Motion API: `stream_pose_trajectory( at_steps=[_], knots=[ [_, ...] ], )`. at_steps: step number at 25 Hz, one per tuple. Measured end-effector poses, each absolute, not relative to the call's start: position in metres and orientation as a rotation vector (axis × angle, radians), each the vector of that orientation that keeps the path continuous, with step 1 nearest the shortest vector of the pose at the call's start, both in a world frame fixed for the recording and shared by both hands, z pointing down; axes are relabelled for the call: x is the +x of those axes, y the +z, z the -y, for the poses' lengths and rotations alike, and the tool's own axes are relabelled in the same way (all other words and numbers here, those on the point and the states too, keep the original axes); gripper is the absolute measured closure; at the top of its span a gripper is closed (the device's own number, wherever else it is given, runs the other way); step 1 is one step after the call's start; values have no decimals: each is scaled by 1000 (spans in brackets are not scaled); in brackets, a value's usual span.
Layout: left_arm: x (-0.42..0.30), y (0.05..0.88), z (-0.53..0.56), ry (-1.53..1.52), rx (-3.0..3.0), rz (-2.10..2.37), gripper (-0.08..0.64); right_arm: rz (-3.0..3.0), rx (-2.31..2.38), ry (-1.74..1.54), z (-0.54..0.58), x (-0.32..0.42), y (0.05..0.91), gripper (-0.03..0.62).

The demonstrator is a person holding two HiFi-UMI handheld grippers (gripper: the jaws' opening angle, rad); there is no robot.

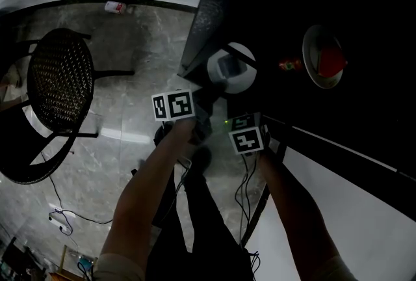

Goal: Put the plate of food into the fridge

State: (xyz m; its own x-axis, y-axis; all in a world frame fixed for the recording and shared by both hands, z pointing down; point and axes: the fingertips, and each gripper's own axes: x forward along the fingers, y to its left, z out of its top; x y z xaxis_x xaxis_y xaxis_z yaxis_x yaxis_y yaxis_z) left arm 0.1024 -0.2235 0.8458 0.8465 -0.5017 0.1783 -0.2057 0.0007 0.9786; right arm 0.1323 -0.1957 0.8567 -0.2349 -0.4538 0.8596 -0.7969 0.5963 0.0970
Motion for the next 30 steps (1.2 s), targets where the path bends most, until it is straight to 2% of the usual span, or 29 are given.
stream_pose_trajectory(
  at_steps=[8,10,11,30],
  knots=[
    [111,846,229,-191,1614,563,532,1979,997,461,204,110,843,571],
    [115,844,224,-140,1658,543,340,1992,1014,467,209,105,839,571],
    [115,844,222,-122,1671,540,330,1982,1018,472,209,105,840,571],
    [80,834,196,-142,1763,529,330,1973,1049,418,230,112,839,571]
  ],
)
